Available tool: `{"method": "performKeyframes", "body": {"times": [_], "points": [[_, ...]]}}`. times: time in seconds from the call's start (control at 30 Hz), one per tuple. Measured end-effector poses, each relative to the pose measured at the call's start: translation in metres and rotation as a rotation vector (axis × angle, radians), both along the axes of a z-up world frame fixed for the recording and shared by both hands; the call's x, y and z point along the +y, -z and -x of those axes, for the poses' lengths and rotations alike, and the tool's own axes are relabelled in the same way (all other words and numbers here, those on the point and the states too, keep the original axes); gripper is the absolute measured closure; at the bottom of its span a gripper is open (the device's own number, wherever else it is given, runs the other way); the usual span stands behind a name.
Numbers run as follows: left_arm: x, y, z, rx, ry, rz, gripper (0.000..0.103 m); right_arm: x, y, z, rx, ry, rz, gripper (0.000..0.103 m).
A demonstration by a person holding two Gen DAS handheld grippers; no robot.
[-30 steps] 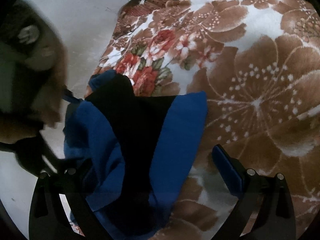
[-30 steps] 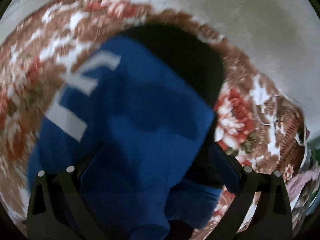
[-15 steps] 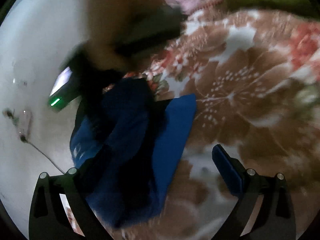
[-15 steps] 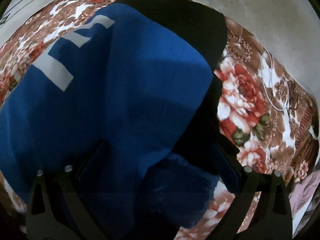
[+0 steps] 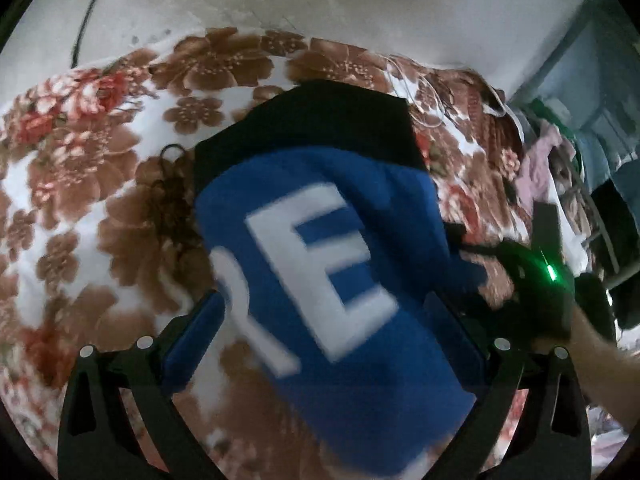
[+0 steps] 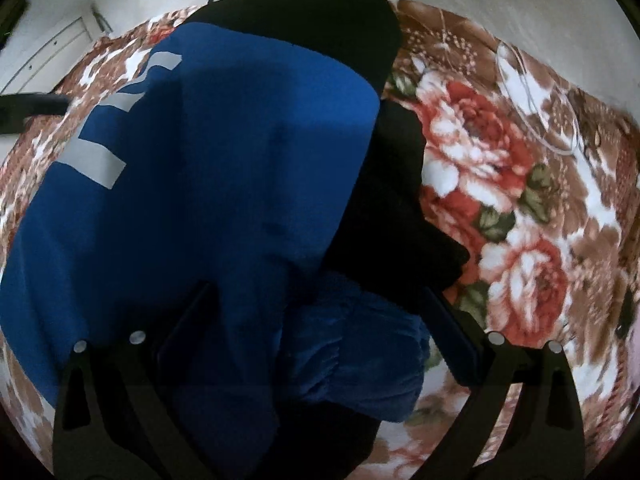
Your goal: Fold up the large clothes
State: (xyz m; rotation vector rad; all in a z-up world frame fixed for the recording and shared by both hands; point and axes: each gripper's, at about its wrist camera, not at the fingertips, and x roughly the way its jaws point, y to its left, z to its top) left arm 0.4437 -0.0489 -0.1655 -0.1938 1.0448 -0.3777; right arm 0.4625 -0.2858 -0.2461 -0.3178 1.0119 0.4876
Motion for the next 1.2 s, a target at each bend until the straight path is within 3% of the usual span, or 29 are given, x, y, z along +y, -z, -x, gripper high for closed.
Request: {"method": "performKeyframes", "body": {"times": [0.03,0.1,0.17,0.3,0.37,0.47,0.57,0.67,0.77,0.9,1.1,1.2], "points": [[-0.006,0.009,-0.004,0.019,0.010,-0.005,0.005,-0.003,0.003,-0.001,0.012,0.013,-0.022,0.005],[-0.025,0.036,-0.009,0.059,0.030,-0.097,0.004,-0.009,0.007,-0.002,0.025,0.028,-0.052,0.005],[-0.031,0.053,-0.009,0.036,0.033,-0.181,0.004,-0.015,0.010,-0.002,0.031,0.032,-0.060,0.005],[-0.012,0.080,-0.008,0.082,0.015,-0.132,0.004,-0.025,0.018,-0.003,0.070,0.013,-0.117,0.005],[-0.008,0.083,-0.006,0.084,0.012,-0.132,0.004,-0.021,0.016,0.001,0.047,-0.006,-0.106,0.005],[-0.015,0.068,0.001,0.064,-0.014,-0.164,0.004,-0.024,0.013,0.007,0.040,0.012,-0.114,0.005],[-0.023,0.030,0.019,-0.067,-0.019,-0.255,0.005,-0.030,-0.005,0.020,0.008,0.055,-0.114,0.005],[-0.035,-0.002,0.050,-0.167,0.006,-0.284,0.005,-0.037,-0.029,0.035,-0.037,0.093,-0.117,0.005],[-0.045,-0.021,0.071,-0.188,0.016,-0.273,0.005,-0.045,-0.054,0.047,-0.051,0.161,-0.151,0.005],[-0.046,-0.022,0.078,-0.156,0.009,-0.252,0.005,-0.058,-0.076,0.041,0.002,0.256,-0.279,0.005],[-0.019,-0.016,0.067,-0.058,-0.058,-0.094,0.005,-0.080,-0.056,-0.011,0.162,0.332,-0.401,0.005],[-0.008,-0.008,0.060,-0.057,-0.077,-0.093,0.005,-0.073,-0.044,-0.026,0.192,0.280,-0.378,0.005]]}}
